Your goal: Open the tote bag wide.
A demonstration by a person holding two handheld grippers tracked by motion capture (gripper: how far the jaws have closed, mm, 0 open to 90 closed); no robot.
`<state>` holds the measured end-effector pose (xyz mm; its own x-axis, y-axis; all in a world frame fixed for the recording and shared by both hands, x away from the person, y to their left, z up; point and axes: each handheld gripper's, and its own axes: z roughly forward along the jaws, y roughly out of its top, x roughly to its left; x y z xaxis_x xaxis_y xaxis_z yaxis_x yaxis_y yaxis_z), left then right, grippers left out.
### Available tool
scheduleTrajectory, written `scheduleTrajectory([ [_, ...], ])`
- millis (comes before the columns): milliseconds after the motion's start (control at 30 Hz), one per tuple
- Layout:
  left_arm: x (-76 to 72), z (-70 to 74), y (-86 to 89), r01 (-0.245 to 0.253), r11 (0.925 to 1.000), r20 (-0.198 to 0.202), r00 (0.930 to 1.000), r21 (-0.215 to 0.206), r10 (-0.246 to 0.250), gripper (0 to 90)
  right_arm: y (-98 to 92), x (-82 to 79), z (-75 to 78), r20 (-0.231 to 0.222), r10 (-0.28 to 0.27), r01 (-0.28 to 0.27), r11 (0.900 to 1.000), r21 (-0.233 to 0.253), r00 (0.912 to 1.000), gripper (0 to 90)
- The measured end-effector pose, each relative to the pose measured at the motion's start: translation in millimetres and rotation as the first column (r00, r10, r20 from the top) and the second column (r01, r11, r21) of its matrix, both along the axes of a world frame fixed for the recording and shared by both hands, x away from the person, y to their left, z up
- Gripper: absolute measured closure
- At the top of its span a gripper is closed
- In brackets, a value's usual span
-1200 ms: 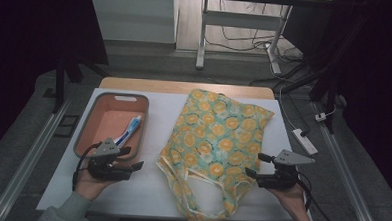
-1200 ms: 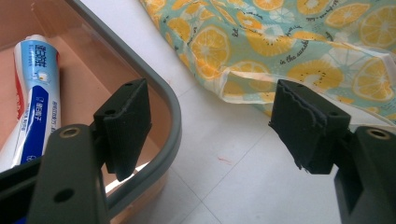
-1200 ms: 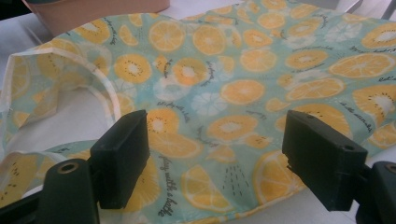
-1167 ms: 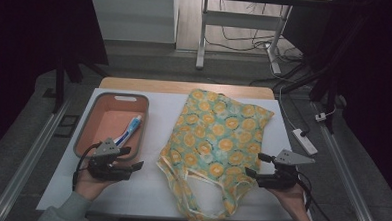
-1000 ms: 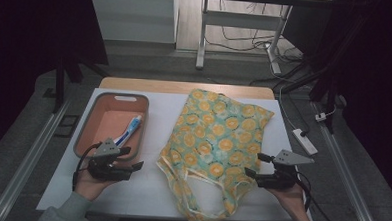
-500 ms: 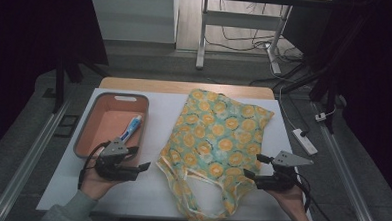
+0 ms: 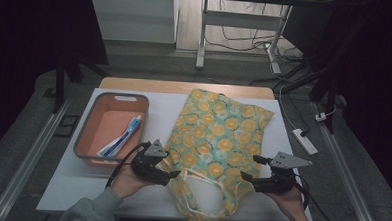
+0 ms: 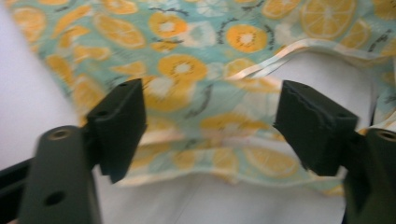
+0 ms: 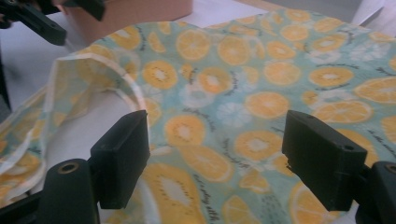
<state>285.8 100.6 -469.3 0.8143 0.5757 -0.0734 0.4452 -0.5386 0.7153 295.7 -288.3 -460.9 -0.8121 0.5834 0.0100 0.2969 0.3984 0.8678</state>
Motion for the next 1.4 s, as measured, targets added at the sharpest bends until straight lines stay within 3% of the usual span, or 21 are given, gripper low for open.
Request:
scheduleTrajectory([
  [167, 5.1, -2.4, -14.3, 0.024, 0.9996, -0.023, 0.9994, 0.014, -0.024, 20.0, 8.5, -5.5, 2.6, -0.012, 0.028, -0.028, 0.999, -0.017, 0.9995, 22.6],
  [200, 6.3, -4.2, -18.4, 0.031, 0.9992, -0.032, 0.999, 0.025, -0.03, 19.4, 14.0, -8.2, 3.1, -0.031, 0.048, -0.049, 0.998, -0.027, 0.9984, 21.2],
  [267, 9.1, -9.8, -26.3, 0.038, 0.997, -0.053, 0.998, 0.067, -0.035, 21.7, 20.8, -10.6, 0.6, -0.058, 0.067, -0.07, 0.996, -0.063, 0.9961, 19.0],
  [333, 12.3, -23.4, -36.0, 0.035, 0.9914, -0.102, 0.9946, 0.126, -0.022, 25.2, 26.4, -10.7, -6.7, -0.083, 0.07, -0.08, 0.988, -0.131, 0.9941, 15.7],
  [367, 12.3, -23.4, -36.0, 0.035, 0.9914, -0.102, 0.9946, 0.126, -0.022, 28.4, 26.4, -10.7, -6.7, -0.083, 0.07, -0.08, 0.988, -0.131, 0.9941, 15.7],
  [400, 12.8, -32.5, -40.5, 0.034, 0.9844, -0.119, 0.9928, 0.173, -0.013, 31.5, 29.4, -5.0, -22.5, -0.144, 0.051, -0.08, 0.976, -0.204, 0.9883, 14.2],
  [467, 13.7, -39.1, -41.1, 0.02, 0.9816, -0.135, 0.9909, 0.19, 0.006, 40.0, 27.4, 1.2, -36.1, -0.188, 0.017, -0.067, 0.963, -0.261, 0.982, 14.2],
  [567, 14.1, -44.9, -39.2, 0.021, 0.9774, -0.155, 0.9878, 0.211, 0.012, 56.5, 22.4, 6.6, -48.1, -0.227, -0.033, -0.038, 0.953, -0.3, 0.9733, 19.1],
  [633, 14.3, -46.5, -37.1, 0.021, 0.9786, -0.167, 0.9859, 0.205, 0.014, 66.3, 21.4, 6.8, -51.2, -0.233, -0.039, -0.037, 0.949, -0.314, 0.9718, 31.3],
  [733, 15.0, -46.5, -35.3, 0.03, 0.9791, -0.17, 0.9854, 0.201, 0.005, 86.0, 21.3, 5.0, -51.5, -0.212, -0.034, -0.038, 0.945, -0.324, 0.9766, 59.6],
  [800, 15.2, -47.1, -33.8, 0.036, 0.9817, -0.186, 0.9826, 0.187, 0.0, 89.2, 20.1, 5.3, -50.7, -0.212, -0.029, -0.041, 0.947, -0.318, 0.9768, 77.1],
  [867, 13.0, -46.7, -31.2, 0.042, 0.9839, -0.196, 0.9805, 0.174, -0.007, 89.4, 18.8, 3.1, -50.2, -0.202, -0.016, -0.05, 0.947, -0.317, 0.9792, 86.7],
  [933, -1.4, -42.3, -20.8, 0.053, 0.9916, -0.216, 0.976, 0.118, -0.026, 89.5, 16.4, -1.5, -49.2, -0.21, -0.005, -0.061, 0.95, -0.305, 0.9777, 88.6],
  [967, -1.4, -42.3, -20.8, 0.053, 0.9916, -0.216, 0.976, 0.118, -0.026, 89.5, 13.2, -7.0, -48.5, -0.215, 0.01, -0.076, 0.951, -0.299, 0.9765, 88.8],
  [1033, -29.9, -34.1, -10.7, 0.073, 0.9952, -0.212, 0.9754, 0.065, -0.058, 89.5, 6.5, -19.7, -48.2, -0.22, 0.039, -0.102, 0.954, -0.281, 0.9748, 89.0],
  [1133, -64.2, -27.7, -4.7, 0.104, 0.9942, -0.205, 0.9739, 0.027, -0.097, 89.4, -3.7, -39.5, -47.7, -0.232, 0.073, -0.131, 0.96, -0.246, 0.97, 89.0],
  [1167, -64.2, -27.7, -4.7, 0.104, 0.9942, -0.205, 0.9739, 0.027, -0.097, 89.4, -8.2, -48.0, -47.1, -0.243, 0.081, -0.139, 0.963, -0.23, 0.9666, 89.0],
  [1200, -84.1, -24.1, -3.6, 0.126, 0.9919, -0.192, 0.9738, 0.01, -0.122, 89.4, -11.4, -54.3, -46.9, -0.251, 0.088, -0.146, 0.964, -0.221, 0.9641, 89.0],
  [1233, -91.8, -22.1, -3.1, 0.133, 0.9911, -0.181, 0.9749, 0.005, -0.13, 89.4, -13.9, -60.6, -46.7, -0.252, 0.094, -0.152, 0.963, -0.221, 0.9632, 89.0],
  [1333, -99.0, -18.6, -2.0, 0.132, 0.9912, -0.158, 0.9788, -0.002, -0.131, 89.1, -16.4, -70.3, -46.5, -0.231, 0.096, -0.15, 0.962, -0.229, 0.9682, 87.9],
  [1400, -94.9, -17.0, -0.9, 0.114, 0.9934, -0.139, 0.9837, -0.009, -0.114, 89.1, -14.3, -66.3, -43.5, -0.209, 0.077, -0.123, 0.968, -0.218, 0.9749, 76.3],
])
